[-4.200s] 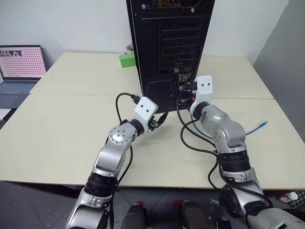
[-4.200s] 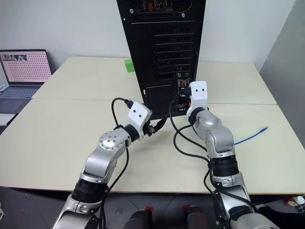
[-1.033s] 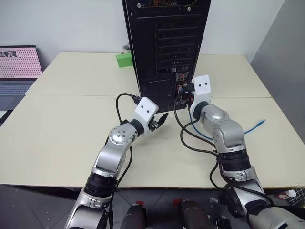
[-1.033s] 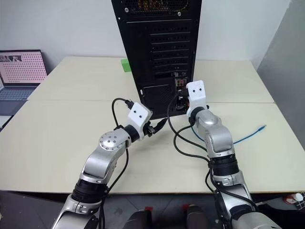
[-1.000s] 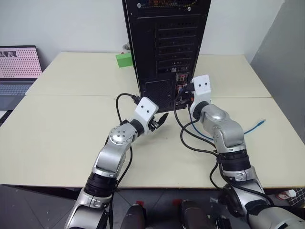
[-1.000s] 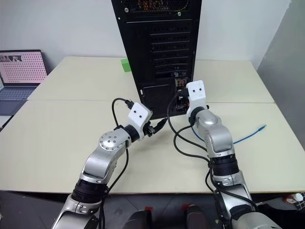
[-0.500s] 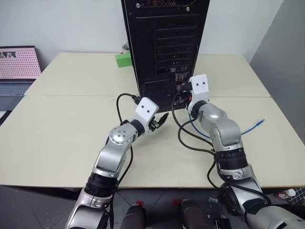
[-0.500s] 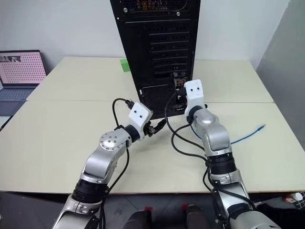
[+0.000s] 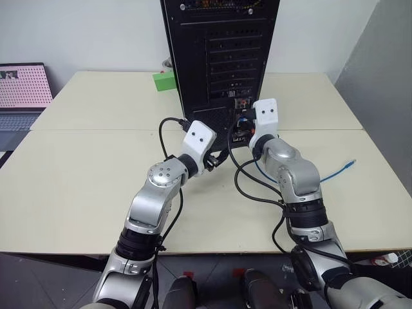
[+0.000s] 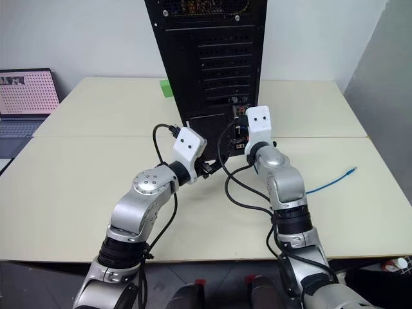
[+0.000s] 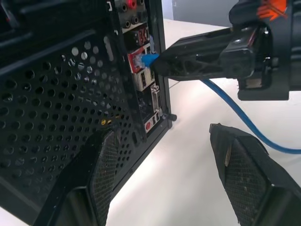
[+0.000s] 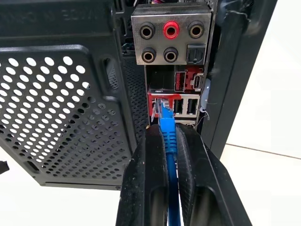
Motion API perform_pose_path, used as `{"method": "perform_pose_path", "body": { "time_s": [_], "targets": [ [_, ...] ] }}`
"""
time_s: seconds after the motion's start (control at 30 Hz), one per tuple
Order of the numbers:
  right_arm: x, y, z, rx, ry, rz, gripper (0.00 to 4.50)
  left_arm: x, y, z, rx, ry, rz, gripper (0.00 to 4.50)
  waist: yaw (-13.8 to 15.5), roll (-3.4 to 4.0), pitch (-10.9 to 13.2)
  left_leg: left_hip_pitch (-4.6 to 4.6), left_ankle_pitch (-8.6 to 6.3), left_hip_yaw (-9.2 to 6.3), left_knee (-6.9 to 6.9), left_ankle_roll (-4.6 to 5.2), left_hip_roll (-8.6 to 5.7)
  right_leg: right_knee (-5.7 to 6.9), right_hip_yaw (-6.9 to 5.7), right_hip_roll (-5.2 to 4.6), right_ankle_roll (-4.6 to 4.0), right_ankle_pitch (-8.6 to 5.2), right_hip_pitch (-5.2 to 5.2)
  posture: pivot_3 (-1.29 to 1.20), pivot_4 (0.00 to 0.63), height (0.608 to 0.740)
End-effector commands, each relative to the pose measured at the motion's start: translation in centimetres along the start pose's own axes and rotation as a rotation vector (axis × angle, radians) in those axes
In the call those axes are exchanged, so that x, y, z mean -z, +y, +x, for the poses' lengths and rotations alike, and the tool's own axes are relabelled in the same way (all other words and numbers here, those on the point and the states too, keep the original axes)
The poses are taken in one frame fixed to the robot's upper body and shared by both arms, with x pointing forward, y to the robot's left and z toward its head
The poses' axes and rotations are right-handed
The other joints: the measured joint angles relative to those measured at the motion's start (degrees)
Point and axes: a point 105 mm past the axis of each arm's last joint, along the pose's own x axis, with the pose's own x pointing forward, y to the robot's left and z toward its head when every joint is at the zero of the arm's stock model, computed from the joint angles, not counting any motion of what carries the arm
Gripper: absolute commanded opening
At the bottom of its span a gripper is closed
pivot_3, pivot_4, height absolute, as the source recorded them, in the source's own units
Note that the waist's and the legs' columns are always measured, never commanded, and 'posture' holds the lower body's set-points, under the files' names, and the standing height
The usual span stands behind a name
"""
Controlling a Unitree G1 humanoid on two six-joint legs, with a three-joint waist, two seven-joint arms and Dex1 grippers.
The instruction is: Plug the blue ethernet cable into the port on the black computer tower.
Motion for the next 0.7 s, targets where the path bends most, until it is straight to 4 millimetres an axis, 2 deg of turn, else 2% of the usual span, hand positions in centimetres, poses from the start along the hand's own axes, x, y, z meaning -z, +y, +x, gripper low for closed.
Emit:
{"method": "perform_pose_path", "body": {
  "time_s": [0.03, 0.7],
  "targets": [
    [-4.5, -0.02, -0.18, 0.028, -0.157, -0.017, 0.0, -1.85, 0.35, -0.25, -0.013, -0.058, 0.025, 3.21, 0.0, 0.0, 0.0, 0.0, 0.0, 0.0, 0.0, 0.0, 0.0, 0.0, 0.0, 0.0, 0.0, 0.0, 0.0, 0.0, 0.15, 0.74],
    [-4.29, -0.3, 0.69, 0.046, -0.164, -0.037, 0.0, -1.26, 0.75, -0.56, -0.031, -0.04, 0.024, 3.21, -0.37, 0.0, 0.0, 0.02, 0.03, -0.01, 0.03, 0.03, 0.0, 0.08, 0.01, 0.0, 0.01, 0.06, -0.01, 0.0, 0.15, 0.74]
  ]
}}
